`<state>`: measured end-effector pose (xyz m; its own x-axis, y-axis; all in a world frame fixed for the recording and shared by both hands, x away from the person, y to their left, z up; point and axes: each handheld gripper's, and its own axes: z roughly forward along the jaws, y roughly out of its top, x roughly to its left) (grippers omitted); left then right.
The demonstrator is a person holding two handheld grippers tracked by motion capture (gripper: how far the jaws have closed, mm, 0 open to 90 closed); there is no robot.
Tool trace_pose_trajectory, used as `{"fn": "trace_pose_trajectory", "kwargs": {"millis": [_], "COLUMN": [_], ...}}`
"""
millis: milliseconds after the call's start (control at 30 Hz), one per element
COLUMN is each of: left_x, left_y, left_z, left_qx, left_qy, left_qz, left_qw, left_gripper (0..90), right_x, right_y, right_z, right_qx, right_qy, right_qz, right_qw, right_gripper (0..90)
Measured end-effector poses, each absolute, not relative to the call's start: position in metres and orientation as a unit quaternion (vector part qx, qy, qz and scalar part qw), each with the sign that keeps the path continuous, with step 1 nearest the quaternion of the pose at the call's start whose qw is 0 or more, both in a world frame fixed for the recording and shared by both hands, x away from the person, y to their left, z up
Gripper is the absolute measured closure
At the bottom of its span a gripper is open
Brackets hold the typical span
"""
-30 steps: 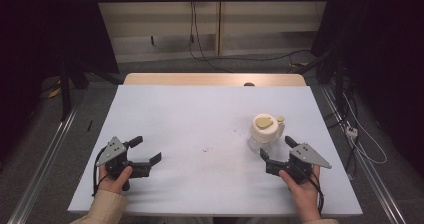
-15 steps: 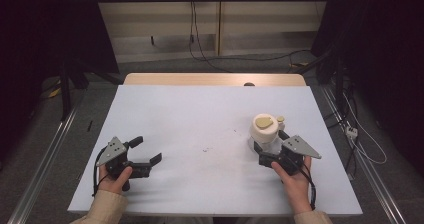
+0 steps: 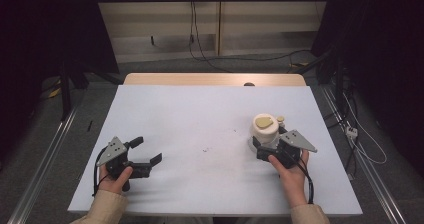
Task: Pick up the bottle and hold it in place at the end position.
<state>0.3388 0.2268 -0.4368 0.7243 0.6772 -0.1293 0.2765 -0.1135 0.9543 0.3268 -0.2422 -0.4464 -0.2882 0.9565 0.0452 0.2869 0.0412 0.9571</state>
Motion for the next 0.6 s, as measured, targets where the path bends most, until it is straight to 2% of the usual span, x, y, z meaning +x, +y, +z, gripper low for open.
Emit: {"fn": "trace_pose_trajectory", "kwargs": {"millis": [100, 167, 600], "left_x": [0.339, 0.339, 0.339], "left_y": [0.227, 0.227, 0.227], "left_z": [-0.437, -0.437, -0.438], "left_qx": [0.726, 0.726, 0.727], "left_qy": [0.328, 0.328, 0.329], "left_qz": [0.173, 0.173, 0.171], "left_qw": [0.579, 0.579, 0.578], "left_gripper": [3.8, 3.8, 3.8], "right_x": [0.328, 0.329, 0.342], "right_y": [-0.243, -0.243, -0.237], "right_z": [-0.448, -0.449, -0.452], "right_qx": [0.498, 0.498, 0.505], "right_qy": [0.634, 0.635, 0.633], "right_qz": [0.483, 0.485, 0.485], "right_qw": [0.343, 0.337, 0.329], "right_gripper": [1.9, 6.3, 4.4]}}
